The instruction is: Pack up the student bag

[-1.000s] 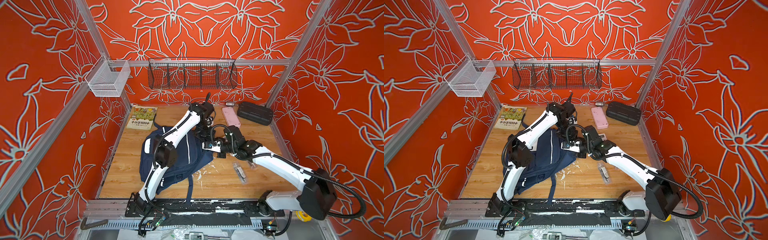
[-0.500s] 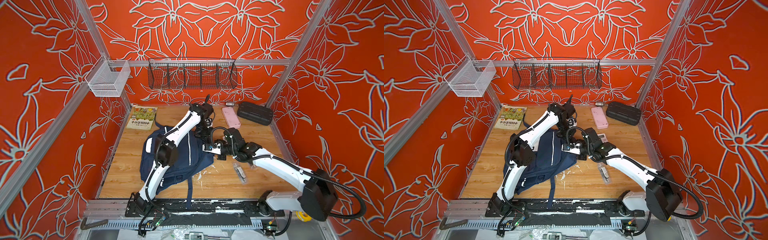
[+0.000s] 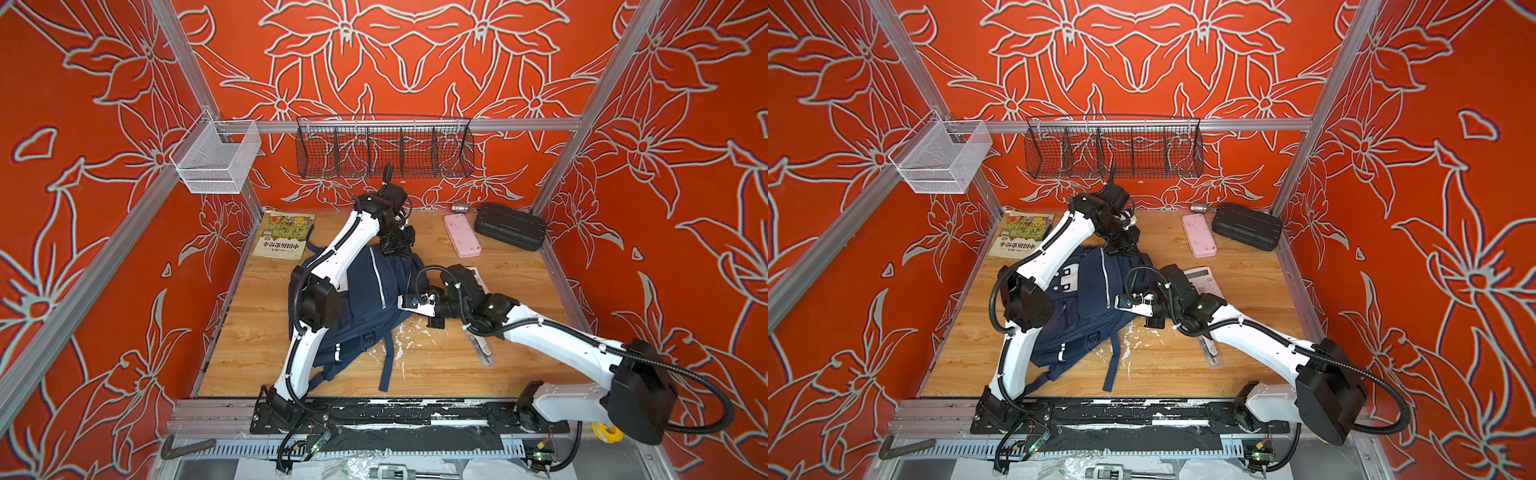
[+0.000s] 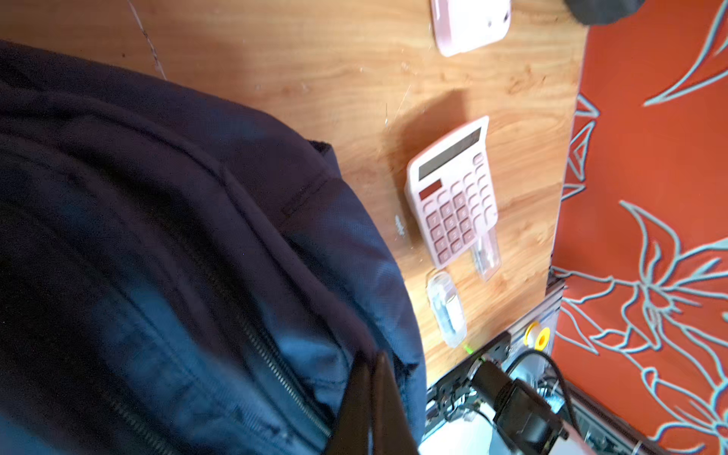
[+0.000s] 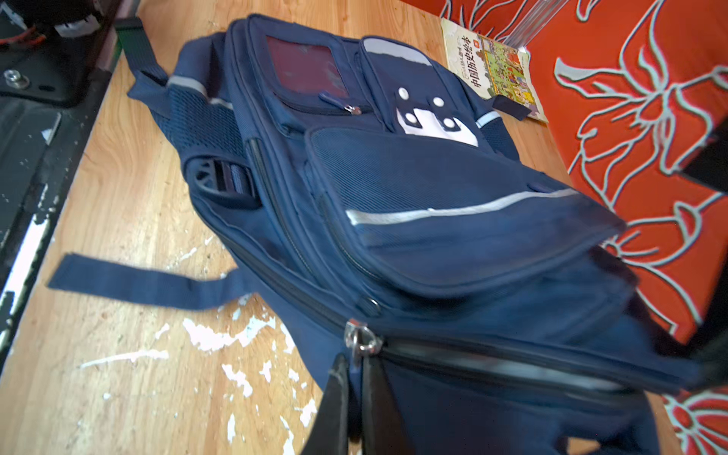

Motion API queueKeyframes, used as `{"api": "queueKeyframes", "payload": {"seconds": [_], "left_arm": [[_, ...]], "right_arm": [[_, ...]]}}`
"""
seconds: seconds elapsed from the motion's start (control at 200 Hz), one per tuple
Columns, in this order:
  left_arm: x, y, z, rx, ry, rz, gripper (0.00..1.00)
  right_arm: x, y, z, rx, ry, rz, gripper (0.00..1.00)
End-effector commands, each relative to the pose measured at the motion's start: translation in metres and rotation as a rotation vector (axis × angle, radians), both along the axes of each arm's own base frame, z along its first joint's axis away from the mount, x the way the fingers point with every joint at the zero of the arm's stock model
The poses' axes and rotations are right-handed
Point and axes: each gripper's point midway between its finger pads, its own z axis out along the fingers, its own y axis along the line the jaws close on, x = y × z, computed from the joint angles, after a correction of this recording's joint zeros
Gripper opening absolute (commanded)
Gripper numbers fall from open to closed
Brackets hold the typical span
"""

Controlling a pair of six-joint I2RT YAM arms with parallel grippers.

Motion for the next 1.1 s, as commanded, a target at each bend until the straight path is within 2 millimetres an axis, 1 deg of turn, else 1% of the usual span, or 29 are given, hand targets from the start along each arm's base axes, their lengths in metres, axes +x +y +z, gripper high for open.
{"api": "queueKeyframes", "payload": {"seconds": [0.0,0.07,0.14,0.26,0.365,0.44,0.515,0.596,0.606,0.631,0.651,0.691,0.731,0.811,0.886,0.941,1.016,1.096], "left_arm": [[0.032,-0.007,0.054,-0.122,-0.183,0.083,0.00],[0.039,-0.005,0.066,-0.140,-0.217,0.115,0.00],[0.047,-0.001,0.077,-0.157,-0.250,0.146,0.00],[0.054,0.002,0.086,-0.170,-0.277,0.171,0.00],[0.057,0.004,0.095,-0.179,-0.302,0.188,0.00],[0.055,0.003,0.103,-0.190,-0.322,0.179,0.00],[0.051,0.007,0.097,-0.160,-0.313,0.167,0.00],[0.042,0.008,0.078,-0.123,-0.268,0.122,0.00],[0.040,0.008,0.076,-0.119,-0.259,0.117,0.03],[0.036,0.008,0.071,-0.110,-0.240,0.104,0.17],[0.033,0.009,0.067,-0.102,-0.226,0.093,0.26],[0.026,0.011,0.063,-0.081,-0.212,0.076,0.39],[0.021,0.015,0.061,-0.057,-0.209,0.065,0.49],[0.013,0.024,0.067,-0.013,-0.230,0.057,0.63],[0.007,0.035,0.072,0.044,-0.266,0.056,0.67],[0.002,0.046,0.070,0.102,-0.270,0.061,0.69],[-0.006,0.060,0.058,0.190,-0.246,0.045,0.70],[-0.016,0.065,0.035,0.286,-0.193,-0.006,0.70]], "right_arm": [[-0.013,0.023,-0.001,0.067,0.062,0.013,0.00],[-0.013,0.029,-0.008,0.069,0.084,-0.010,0.00],[-0.018,0.039,-0.013,0.088,0.111,-0.009,0.00],[-0.025,0.055,-0.021,0.113,0.121,0.002,0.00],[-0.025,0.065,-0.021,0.122,0.112,-0.003,0.00],[-0.022,0.066,-0.017,0.144,0.108,-0.023,0.00],[-0.024,0.064,-0.015,0.150,0.094,-0.012,0.00],[-0.029,0.061,-0.013,0.145,0.079,0.010,0.00],[-0.029,0.060,-0.012,0.144,0.076,0.012,0.00],[-0.029,0.059,-0.010,0.141,0.070,0.013,0.00],[-0.029,0.058,-0.009,0.139,0.065,0.013,0.00],[-0.031,0.056,-0.005,0.139,0.049,0.021,0.00],[-0.031,0.055,-0.001,0.145,0.031,0.022,0.00],[-0.030,0.052,0.008,0.154,-0.006,0.022,0.00],[-0.030,0.048,0.017,0.166,-0.036,0.023,0.00],[-0.031,0.047,0.023,0.183,-0.052,0.025,0.00],[-0.034,0.045,0.028,0.194,-0.060,0.039,0.00],[-0.037,0.044,0.025,0.188,-0.053,0.050,0.00]]}}
